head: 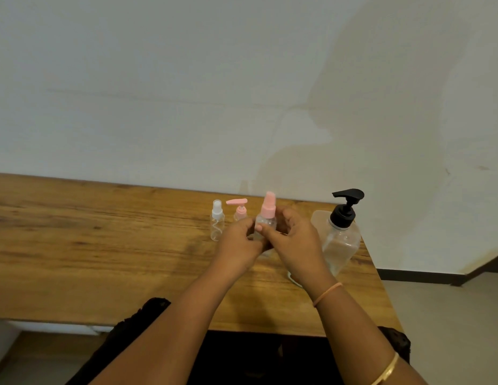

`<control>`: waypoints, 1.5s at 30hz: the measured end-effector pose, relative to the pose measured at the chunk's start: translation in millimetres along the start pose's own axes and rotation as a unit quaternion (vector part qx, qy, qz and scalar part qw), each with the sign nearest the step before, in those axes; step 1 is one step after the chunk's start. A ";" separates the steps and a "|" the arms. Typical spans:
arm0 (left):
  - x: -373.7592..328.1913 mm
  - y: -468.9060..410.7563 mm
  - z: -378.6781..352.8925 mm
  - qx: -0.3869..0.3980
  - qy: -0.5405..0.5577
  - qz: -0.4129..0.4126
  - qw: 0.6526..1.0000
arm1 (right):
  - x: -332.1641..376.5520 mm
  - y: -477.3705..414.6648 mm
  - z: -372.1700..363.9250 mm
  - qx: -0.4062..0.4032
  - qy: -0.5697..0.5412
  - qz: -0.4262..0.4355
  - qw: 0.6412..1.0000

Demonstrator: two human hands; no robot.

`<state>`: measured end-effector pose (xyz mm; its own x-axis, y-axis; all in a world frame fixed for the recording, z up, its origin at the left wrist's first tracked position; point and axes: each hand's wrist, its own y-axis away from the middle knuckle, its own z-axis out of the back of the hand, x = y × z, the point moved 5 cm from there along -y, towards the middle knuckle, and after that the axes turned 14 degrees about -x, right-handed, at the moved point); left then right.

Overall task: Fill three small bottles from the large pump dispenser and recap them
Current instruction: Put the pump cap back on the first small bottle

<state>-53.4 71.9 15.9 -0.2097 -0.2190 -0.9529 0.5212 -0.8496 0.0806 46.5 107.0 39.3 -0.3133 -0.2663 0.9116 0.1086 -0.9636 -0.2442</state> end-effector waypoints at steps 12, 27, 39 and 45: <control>14.8 -18.7 29.5 -0.088 -0.143 0.047 0.985 | -62.3 -16.0 -32.1 -0.024 0.139 -0.042 0.989; 23.8 -27.8 30.7 -0.090 -0.165 0.050 0.981 | -86.8 -40.1 -60.1 -0.079 0.140 -0.082 0.984; 28.7 -29.2 27.0 -0.106 -0.175 0.038 0.978 | -84.8 -29.7 -55.1 -0.070 0.116 -0.119 0.984; 27.6 -29.2 15.3 -0.135 -0.176 0.032 0.975 | -78.3 -13.5 -45.4 -0.068 0.146 -0.156 0.975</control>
<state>-87.0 83.3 -8.3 -0.4151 -0.4588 -0.7856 0.7314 -0.6819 0.0118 26.7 139.9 -43.8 -0.5688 0.0640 0.8200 -0.1546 -0.9875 -0.0302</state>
